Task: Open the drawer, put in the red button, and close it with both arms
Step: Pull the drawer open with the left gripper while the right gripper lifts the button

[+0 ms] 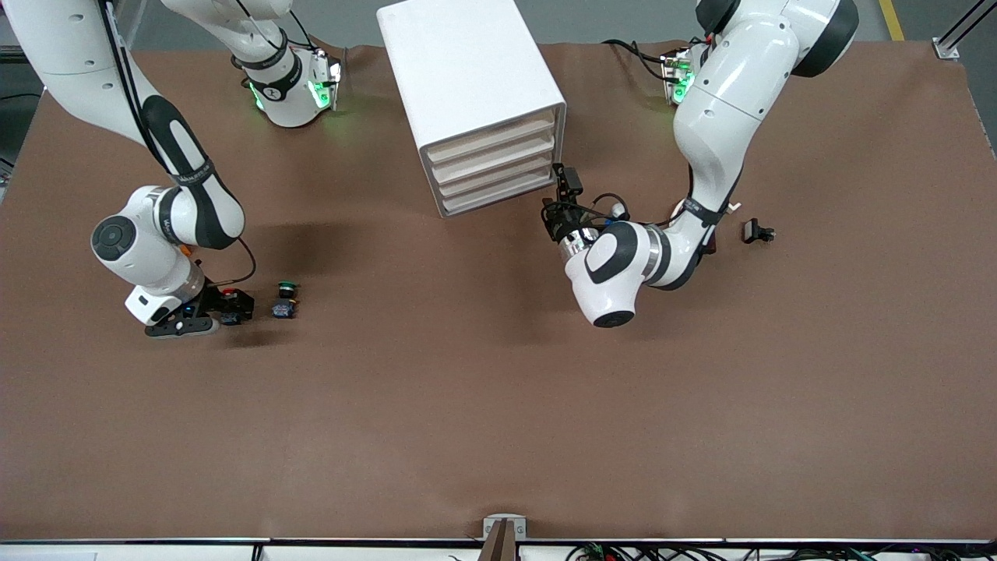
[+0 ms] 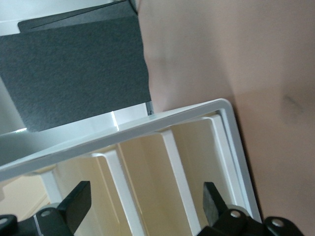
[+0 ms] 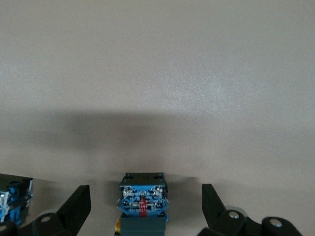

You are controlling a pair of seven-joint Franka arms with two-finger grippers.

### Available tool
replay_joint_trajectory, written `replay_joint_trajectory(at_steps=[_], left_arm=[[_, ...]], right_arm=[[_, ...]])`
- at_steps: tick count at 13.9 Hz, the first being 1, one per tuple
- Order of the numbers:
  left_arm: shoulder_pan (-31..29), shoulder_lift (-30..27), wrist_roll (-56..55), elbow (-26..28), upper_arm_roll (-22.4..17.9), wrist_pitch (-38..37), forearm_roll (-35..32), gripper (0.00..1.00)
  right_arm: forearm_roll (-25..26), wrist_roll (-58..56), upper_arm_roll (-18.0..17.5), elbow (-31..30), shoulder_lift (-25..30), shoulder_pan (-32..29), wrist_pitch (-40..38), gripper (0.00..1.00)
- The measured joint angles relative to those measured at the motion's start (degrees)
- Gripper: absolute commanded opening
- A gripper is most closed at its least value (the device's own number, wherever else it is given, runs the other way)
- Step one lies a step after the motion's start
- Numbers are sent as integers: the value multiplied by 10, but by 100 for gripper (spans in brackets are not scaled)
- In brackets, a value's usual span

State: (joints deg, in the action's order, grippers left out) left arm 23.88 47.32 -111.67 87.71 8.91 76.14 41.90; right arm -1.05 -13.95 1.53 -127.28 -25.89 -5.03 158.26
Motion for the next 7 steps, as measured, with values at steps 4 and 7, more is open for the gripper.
replay_joint_trajectory(at_steps=[4,7], left_arm=[[-2,9,-53,0,0,-32,32,100],[-2,21,-83,1,0,-41,36,100]], right_arm=[[0,0,0,-9,-3,0,6,5],[-1,2,0,-10,1,0,6,0]])
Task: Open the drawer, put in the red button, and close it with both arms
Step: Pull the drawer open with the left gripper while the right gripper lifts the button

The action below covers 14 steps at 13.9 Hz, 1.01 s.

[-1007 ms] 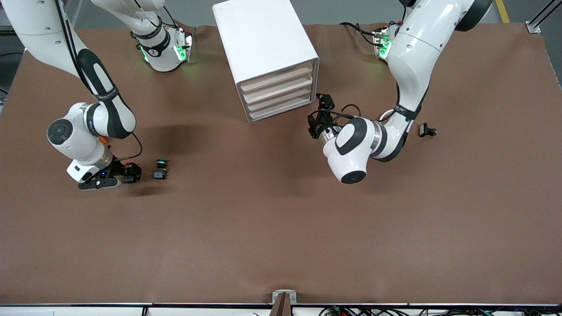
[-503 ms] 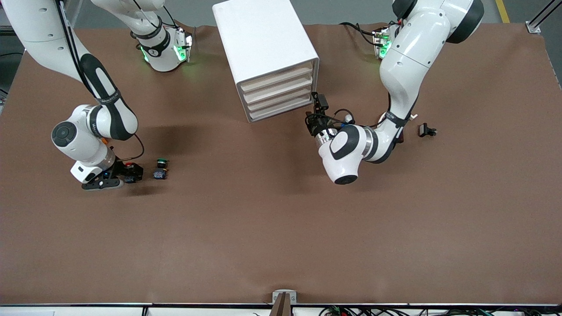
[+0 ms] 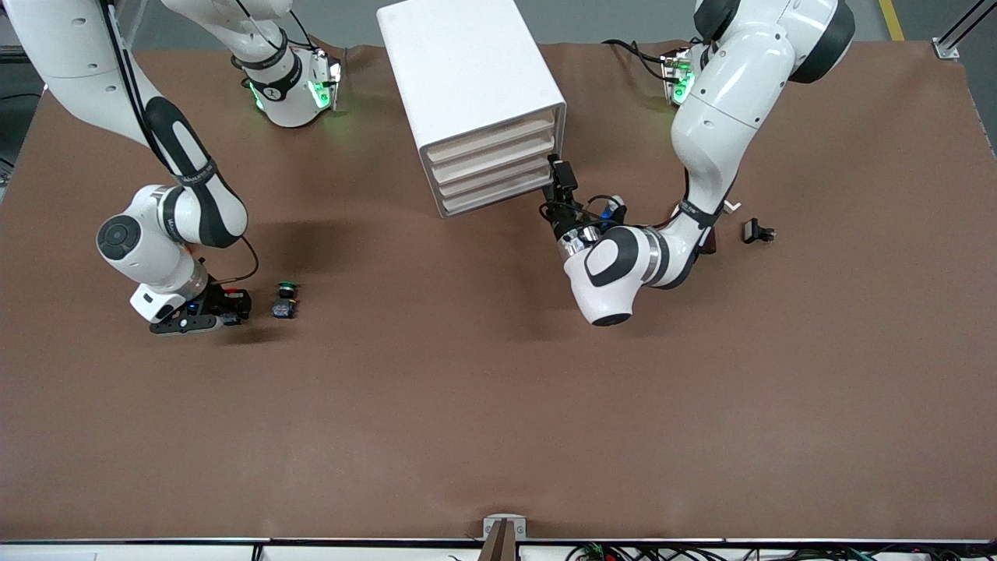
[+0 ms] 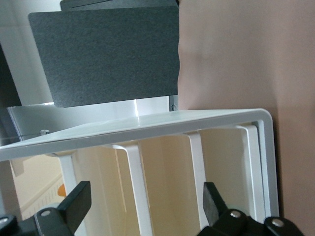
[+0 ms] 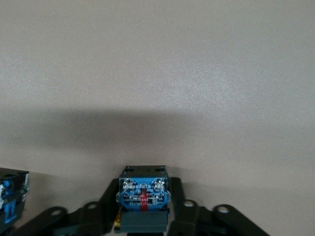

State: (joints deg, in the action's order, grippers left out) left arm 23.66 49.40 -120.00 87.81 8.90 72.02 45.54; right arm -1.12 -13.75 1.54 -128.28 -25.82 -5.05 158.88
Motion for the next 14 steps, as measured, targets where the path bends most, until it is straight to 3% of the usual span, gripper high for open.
replay_joint_trajectory(at_steps=[2,4,8,11,14], left_arm=[[0,5,-10,0,0,-2,13,95],[0,7,-13,1,0,-9,30,77],[0,8,-20,6,3,-20,45,68],[0,8,-24,7,8,-21,46,68],[4,9,-26,12,15,-21,46,67]], right_arm=[[0,3,0,0,0,0,0,0],[0,10,0,0,5,0,-19,0],[0,80,-2,5,74,14,-136,0],[0,204,-4,24,141,68,-247,0],[0,331,-6,59,171,121,-331,0]])
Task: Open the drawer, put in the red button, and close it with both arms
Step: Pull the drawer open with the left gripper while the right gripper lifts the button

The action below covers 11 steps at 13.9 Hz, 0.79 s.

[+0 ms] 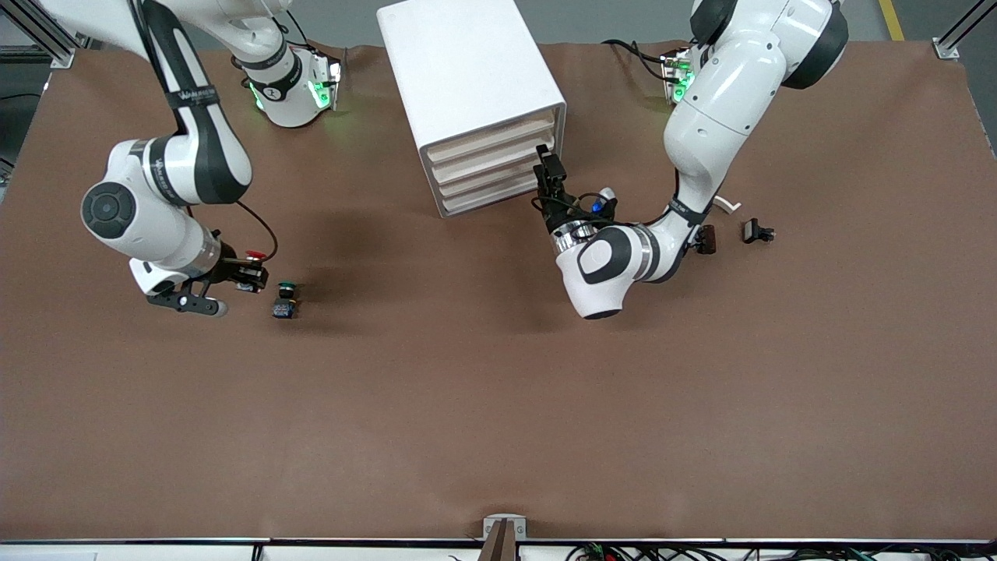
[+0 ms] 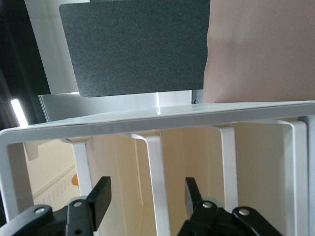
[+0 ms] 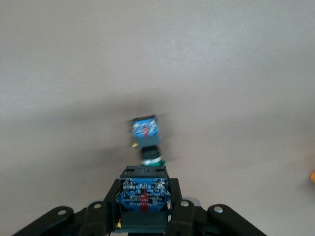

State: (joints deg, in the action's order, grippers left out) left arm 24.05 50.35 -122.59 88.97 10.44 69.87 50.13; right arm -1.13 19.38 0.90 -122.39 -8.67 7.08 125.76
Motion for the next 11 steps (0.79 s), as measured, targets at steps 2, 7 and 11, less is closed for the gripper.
replay_joint_trajectory(at_steps=[2,7,11], left_arm=[[5,1,-1,4,2,0,0,55],[17,2,-16,5,3,0,0,19],[20,6,-17,5,3,1,0,17]], right_arm=[[0,71,-1,32,11,26,-53,0],[-25,205,-4,96,25,69,-146,0],[-45,284,-4,129,26,88,-164,0]])
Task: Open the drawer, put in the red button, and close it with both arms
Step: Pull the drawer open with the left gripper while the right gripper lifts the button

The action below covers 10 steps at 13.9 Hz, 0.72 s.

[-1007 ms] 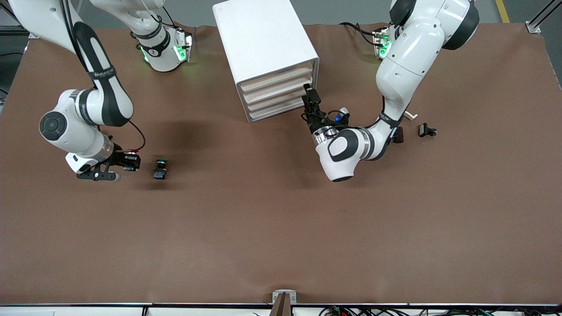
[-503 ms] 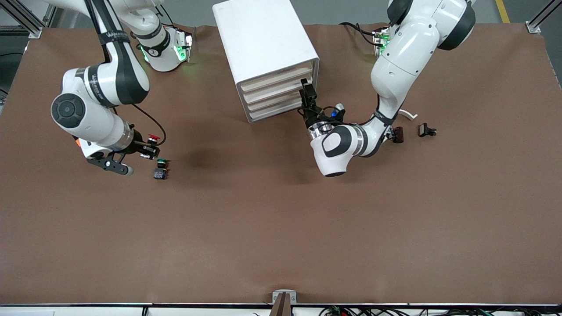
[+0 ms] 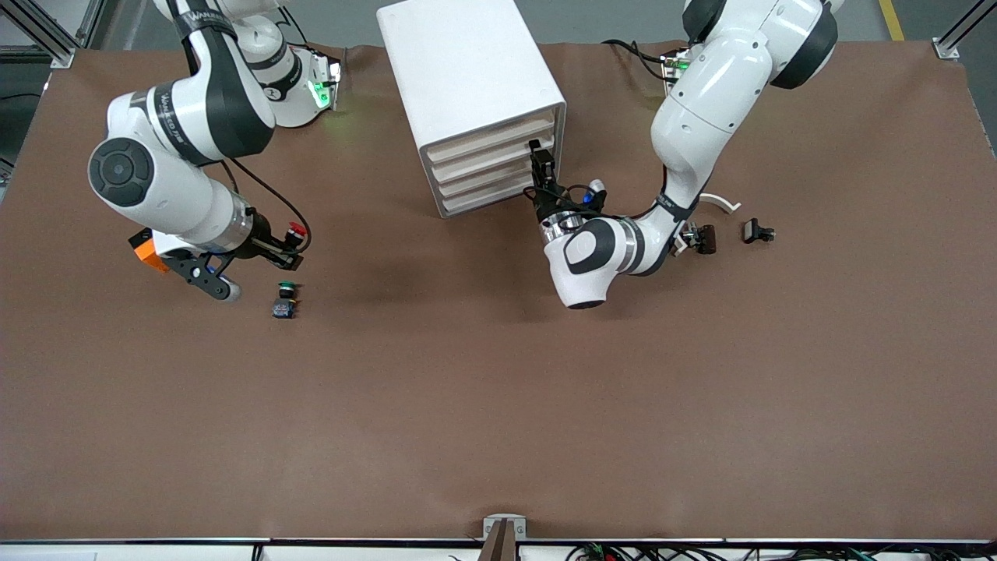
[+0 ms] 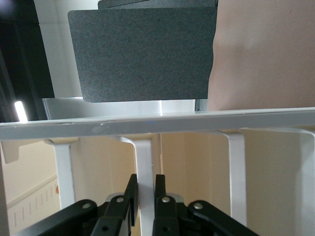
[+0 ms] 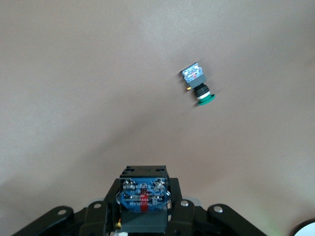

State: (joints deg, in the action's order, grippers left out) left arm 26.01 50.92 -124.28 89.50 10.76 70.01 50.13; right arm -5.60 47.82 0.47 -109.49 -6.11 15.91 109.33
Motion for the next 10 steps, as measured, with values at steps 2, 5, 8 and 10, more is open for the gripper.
replay_joint_trajectory(at_steps=[2,5,8,10], left_arm=[[0,2,0,0,0,0,0,17],[-1,3,0,0,-2,0,0,17],[-7,4,-1,0,-7,0,0,17],[-13,4,-6,-4,-14,-1,1,17]], right_arm=[[0,43,0,8,0,15,-1,0],[0,101,0,13,0,34,0,0],[0,162,0,23,0,56,1,0],[0,197,0,31,0,68,2,0]])
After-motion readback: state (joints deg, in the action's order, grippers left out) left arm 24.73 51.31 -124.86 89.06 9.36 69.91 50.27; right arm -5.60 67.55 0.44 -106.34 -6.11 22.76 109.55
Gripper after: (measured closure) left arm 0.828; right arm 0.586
